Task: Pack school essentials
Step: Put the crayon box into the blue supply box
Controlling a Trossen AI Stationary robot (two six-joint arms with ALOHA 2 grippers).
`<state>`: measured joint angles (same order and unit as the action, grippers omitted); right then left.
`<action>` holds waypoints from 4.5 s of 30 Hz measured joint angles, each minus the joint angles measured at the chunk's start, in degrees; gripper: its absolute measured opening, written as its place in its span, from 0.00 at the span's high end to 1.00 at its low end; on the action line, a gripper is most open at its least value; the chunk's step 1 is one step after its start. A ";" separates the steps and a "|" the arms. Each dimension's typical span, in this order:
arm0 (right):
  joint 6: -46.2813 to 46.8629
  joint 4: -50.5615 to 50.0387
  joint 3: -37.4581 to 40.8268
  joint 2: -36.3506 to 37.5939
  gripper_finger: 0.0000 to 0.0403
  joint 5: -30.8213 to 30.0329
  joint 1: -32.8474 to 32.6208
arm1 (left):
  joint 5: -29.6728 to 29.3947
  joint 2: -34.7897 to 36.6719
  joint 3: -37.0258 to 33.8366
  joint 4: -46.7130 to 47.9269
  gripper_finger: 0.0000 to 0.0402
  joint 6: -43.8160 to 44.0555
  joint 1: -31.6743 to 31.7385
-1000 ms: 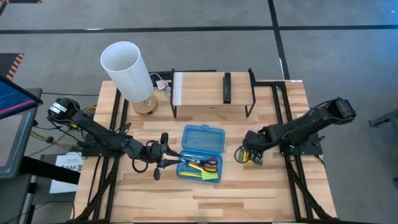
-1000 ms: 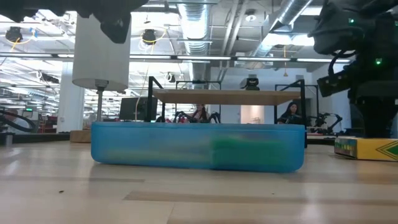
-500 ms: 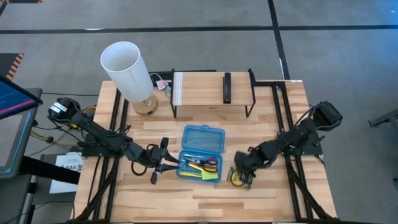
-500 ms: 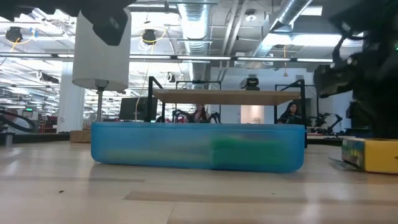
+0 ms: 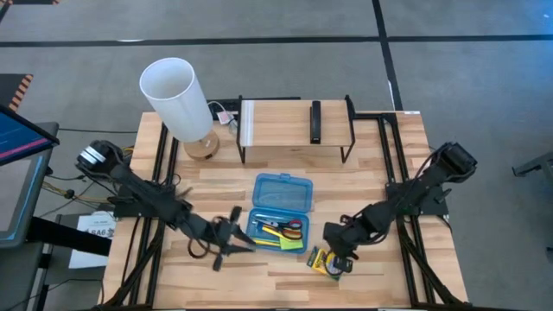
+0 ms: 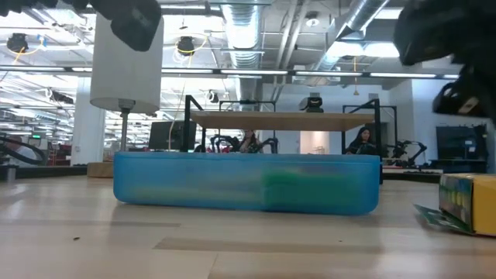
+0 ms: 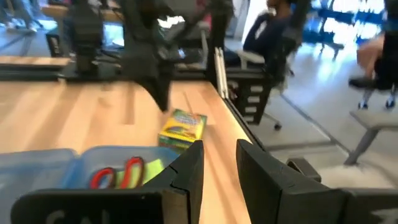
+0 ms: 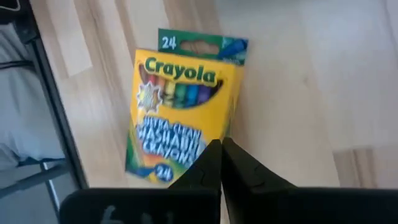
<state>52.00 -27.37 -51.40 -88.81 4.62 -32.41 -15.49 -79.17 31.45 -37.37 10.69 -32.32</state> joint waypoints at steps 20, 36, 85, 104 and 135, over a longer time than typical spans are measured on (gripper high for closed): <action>22.76 -3.00 -0.32 -9.35 0.94 -9.18 -19.96 | 0.04 -34.29 40.00 28.89 0.80 -6.00 3.77; 18.93 -4.61 -0.13 -9.23 0.93 -8.34 -16.02 | 9.71 -46.35 49.00 32.34 0.80 -3.84 6.67; -4.69 2.60 -3.31 -3.82 0.94 -15.21 -0.08 | 4.62 -46.63 49.54 36.92 0.80 -3.71 6.00; 19.55 -3.70 -3.34 -8.62 0.94 -14.55 -18.25 | 4.32 -46.61 49.54 29.72 0.80 -5.85 6.11; -1.54 10.86 -3.30 -12.83 0.94 -8.44 -3.36 | 4.48 -46.61 49.43 38.02 0.85 -2.01 5.54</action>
<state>50.46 -16.52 -54.70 -101.65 -3.81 -35.77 -11.01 -125.78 80.88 0.65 8.68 -26.78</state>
